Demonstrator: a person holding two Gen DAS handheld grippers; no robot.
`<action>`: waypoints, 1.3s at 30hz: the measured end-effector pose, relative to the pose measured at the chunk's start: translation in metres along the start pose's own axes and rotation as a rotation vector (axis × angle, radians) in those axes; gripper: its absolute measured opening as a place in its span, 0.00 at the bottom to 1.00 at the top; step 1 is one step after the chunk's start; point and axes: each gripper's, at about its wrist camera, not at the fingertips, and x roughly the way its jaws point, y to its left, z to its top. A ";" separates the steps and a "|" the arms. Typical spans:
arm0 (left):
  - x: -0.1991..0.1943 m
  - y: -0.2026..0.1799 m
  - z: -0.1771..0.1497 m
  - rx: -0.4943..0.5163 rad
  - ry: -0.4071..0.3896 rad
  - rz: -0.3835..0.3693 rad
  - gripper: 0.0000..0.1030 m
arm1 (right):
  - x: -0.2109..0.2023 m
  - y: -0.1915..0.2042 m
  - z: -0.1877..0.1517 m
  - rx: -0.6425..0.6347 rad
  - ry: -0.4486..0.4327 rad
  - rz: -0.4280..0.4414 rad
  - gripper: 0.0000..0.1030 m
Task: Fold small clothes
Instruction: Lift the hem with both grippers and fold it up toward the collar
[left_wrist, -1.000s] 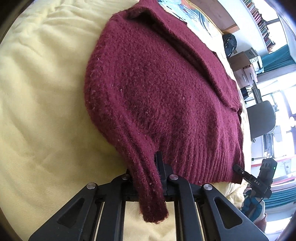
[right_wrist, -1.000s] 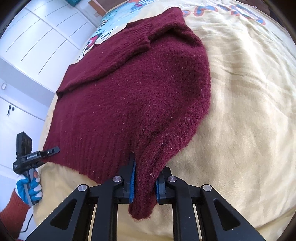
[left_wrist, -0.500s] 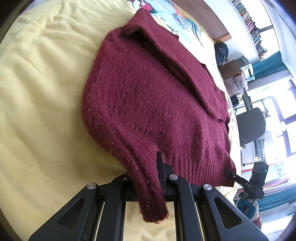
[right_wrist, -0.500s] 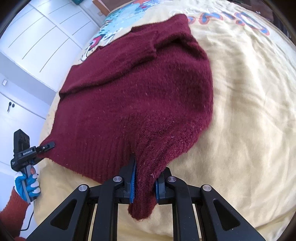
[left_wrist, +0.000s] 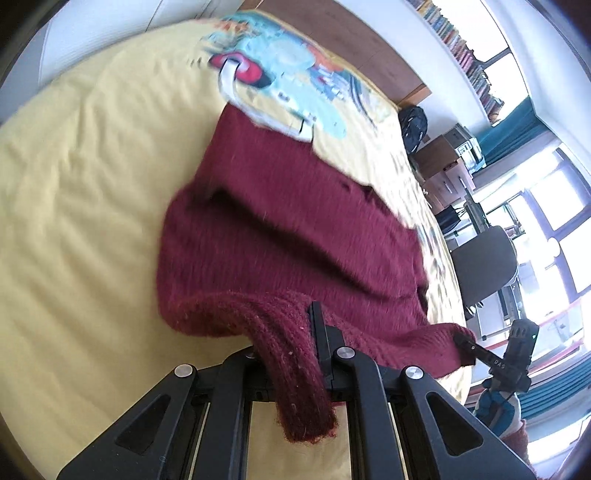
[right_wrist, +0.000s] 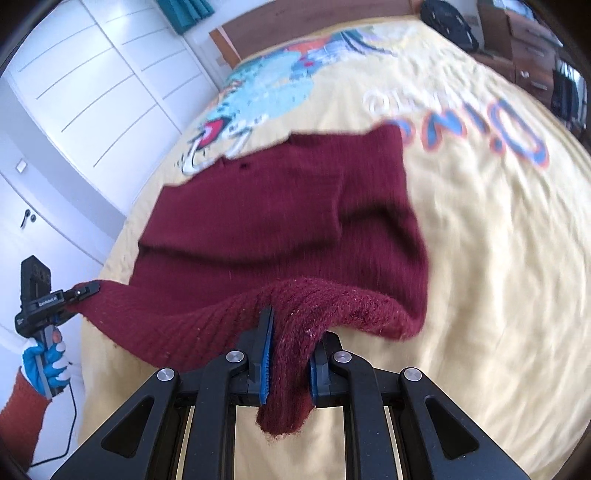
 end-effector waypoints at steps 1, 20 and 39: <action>0.000 -0.003 0.007 0.008 -0.007 0.000 0.07 | -0.001 0.002 0.008 -0.003 -0.015 -0.003 0.15; 0.098 -0.014 0.124 0.099 0.005 0.128 0.07 | 0.063 -0.027 0.132 0.063 -0.108 -0.113 0.12; 0.163 0.029 0.143 0.013 0.117 0.186 0.19 | 0.157 -0.059 0.158 0.168 -0.006 -0.181 0.25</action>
